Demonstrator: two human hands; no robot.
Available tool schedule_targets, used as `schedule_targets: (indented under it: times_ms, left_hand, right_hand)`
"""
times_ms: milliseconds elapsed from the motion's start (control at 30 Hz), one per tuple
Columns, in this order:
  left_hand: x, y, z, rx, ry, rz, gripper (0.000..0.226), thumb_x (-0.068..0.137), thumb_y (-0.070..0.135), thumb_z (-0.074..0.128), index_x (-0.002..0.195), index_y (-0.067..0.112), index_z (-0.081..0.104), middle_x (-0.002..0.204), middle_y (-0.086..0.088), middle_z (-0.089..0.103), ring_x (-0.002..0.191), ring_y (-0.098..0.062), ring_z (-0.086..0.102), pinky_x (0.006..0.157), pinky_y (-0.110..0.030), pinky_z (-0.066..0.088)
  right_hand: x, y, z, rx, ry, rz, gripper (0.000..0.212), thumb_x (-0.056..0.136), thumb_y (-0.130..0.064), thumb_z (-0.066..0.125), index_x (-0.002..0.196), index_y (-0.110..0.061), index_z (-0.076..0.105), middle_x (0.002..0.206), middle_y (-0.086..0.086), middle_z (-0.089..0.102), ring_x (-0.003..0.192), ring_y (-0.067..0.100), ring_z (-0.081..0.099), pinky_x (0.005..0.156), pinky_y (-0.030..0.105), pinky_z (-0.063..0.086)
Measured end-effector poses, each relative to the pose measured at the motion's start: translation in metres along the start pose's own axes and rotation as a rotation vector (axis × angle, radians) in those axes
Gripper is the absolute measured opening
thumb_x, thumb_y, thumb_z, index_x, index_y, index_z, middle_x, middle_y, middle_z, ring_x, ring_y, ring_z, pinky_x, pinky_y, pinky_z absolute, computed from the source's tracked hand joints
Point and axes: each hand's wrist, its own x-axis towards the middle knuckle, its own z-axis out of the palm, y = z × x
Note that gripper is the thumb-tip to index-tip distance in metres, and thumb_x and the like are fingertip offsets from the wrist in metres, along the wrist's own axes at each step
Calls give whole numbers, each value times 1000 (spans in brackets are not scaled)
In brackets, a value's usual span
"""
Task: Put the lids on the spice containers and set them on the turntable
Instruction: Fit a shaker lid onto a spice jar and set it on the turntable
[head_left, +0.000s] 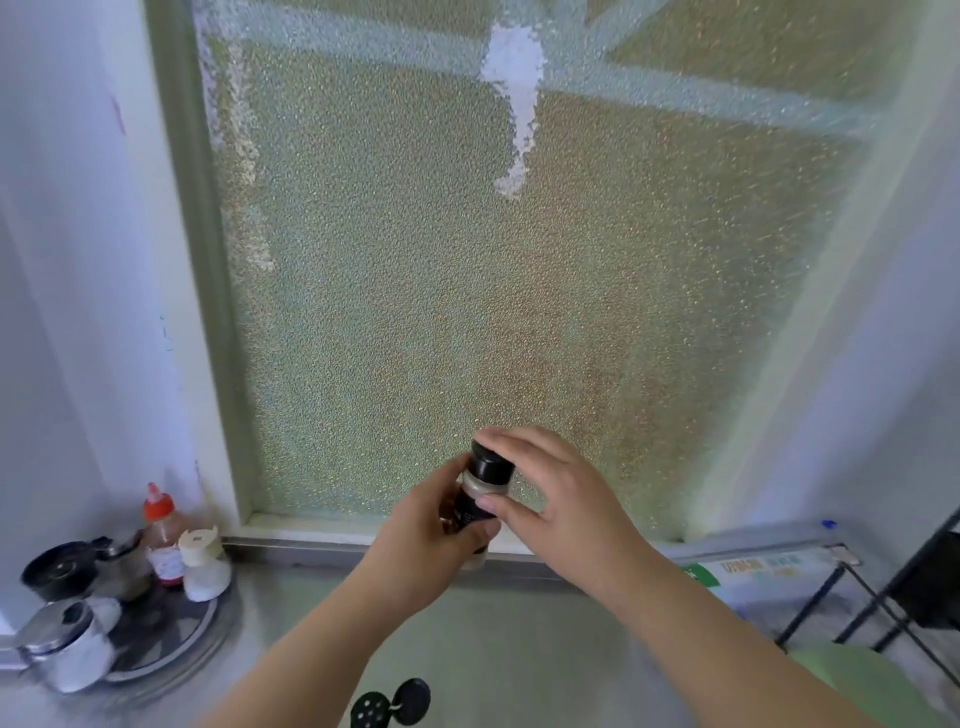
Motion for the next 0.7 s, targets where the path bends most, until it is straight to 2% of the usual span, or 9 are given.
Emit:
schedule_targets:
  times_ms: [67,167,233,333,400,467,567,633,700]
  left_hand:
    - [-3,-2,-5,13,-25,-24,45,74,22,65,111,42,51,82,-4,66,67,-11,58,69,-34,53]
    - [-7,-4,-17,48,-44,-79,48,72,20,69,115,34,54,82,3,66,67,-8,59,70,-32,55]
    - [-9,-2,-25,94,-36,-85,31,72,17,71,99,30,61,75,7,65,62,-3,57,63,-22,51]
    - [-15,3,-32,165,-42,-58,19,75,13,70,78,28,59,62,8,56,52,-1,47,57,-16,41]
    - [-19,4,-36,226,-24,-33,18,75,15,69,76,29,58,60,8,53,52,-1,42,56,-17,36]
    - [-24,5,-40,278,-32,-11,15,74,16,68,77,27,58,61,9,51,54,-3,40,56,-20,34]
    - [-31,10,-45,313,-79,27,11,74,18,65,76,23,56,62,8,51,56,-7,40,58,-26,35]
    - [-36,15,-50,303,-103,32,13,74,21,64,72,27,53,62,8,51,56,-8,42,58,-25,37]
    - [-40,18,-57,234,-132,-2,20,76,19,64,70,33,52,63,9,54,58,-7,47,59,-19,41]
  right_hand:
    - [3,-3,-5,-30,-103,-6,54,82,-33,67,132,-26,47,124,-15,46,114,-1,43,98,12,30]
    - [16,-9,-25,52,-383,57,64,84,-38,66,139,-40,34,127,-20,39,114,-5,41,95,13,34]
    - [27,-15,-36,-1,-521,50,62,87,-34,62,138,-49,31,135,-19,42,116,-4,41,95,16,36]
    - [40,-27,-40,-94,-573,-1,49,87,-27,63,130,-42,45,132,-16,51,109,-1,43,93,23,35]
    - [46,-32,-37,-150,-618,-41,43,87,-28,64,125,-36,47,121,-14,55,99,3,45,85,25,35]
    - [49,-37,-33,-207,-666,-86,39,87,-31,63,122,-32,45,108,-14,51,91,6,45,79,26,35]
    - [48,-46,-26,-242,-666,-106,30,85,-43,59,110,-30,48,102,-12,55,87,11,52,75,31,45]
    - [48,-52,-22,-171,-644,-64,26,83,-51,58,100,-34,52,94,-16,59,82,8,56,71,30,47]
    - [50,-59,-20,-119,-656,-41,23,81,-51,61,95,-35,55,82,-23,57,75,-4,53,64,22,42]
